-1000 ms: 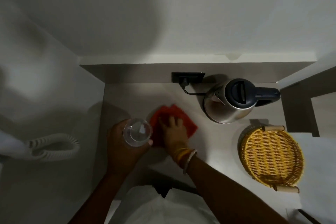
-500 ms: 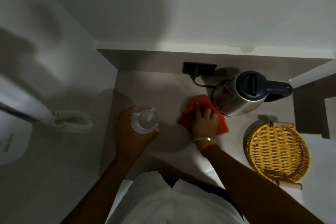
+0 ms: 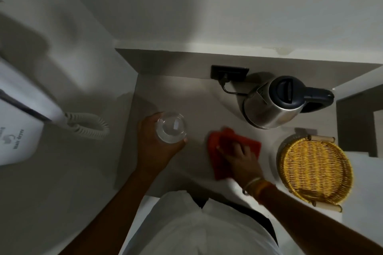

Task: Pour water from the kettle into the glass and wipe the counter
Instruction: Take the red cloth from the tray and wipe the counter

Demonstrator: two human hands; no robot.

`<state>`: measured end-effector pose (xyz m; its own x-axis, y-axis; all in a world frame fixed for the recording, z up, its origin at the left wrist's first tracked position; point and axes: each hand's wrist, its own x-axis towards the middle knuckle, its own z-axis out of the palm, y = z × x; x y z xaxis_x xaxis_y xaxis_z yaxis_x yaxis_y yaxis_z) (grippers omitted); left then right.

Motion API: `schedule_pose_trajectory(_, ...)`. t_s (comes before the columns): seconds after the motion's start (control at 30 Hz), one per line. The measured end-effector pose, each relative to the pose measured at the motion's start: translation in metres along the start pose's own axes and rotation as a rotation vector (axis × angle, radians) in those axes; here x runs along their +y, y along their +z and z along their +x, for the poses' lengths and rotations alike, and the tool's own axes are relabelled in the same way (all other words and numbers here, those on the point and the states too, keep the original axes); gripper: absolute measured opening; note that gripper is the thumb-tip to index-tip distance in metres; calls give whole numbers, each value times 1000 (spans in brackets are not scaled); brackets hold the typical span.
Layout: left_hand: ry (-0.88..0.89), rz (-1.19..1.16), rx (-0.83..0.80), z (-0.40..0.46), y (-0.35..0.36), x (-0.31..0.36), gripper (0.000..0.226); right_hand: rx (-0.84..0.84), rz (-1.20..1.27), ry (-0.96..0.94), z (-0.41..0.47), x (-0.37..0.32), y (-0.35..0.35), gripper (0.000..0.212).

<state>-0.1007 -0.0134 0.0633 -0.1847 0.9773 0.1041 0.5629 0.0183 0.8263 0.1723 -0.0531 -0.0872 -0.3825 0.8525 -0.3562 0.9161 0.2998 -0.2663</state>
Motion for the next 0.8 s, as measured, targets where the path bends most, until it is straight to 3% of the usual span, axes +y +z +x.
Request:
schedule_pose_trajectory(0.17, 12, 21, 80, -8, 10, -10, 74, 107, 149, 337, 108, -45, -36, 56)
schedule_pose_trajectory(0.33, 5, 8, 74, -5, 19, -9, 70, -56, 163, -32, 94, -105, -16, 53)
schedule_pose_trajectory(0.47, -39, 58, 62, -1, 28, 6, 94, -247, 197, -196, 28, -77, -3, 44)
schedule_pose_trajectory(0.63, -106, 107, 7, -13, 44, -7, 86, -313, 214, 0, -28, -18, -38, 37)
schedule_pose_trajectory(0.73, -167, 181, -64, -16, 59, -10, 81, -177, 252, 179, -54, 17, -83, 36)
schedule_pose_trajectory(0.8, -196, 214, -113, -17, 69, -10, 82, -3, 285, 298, -71, 46, -111, 48)
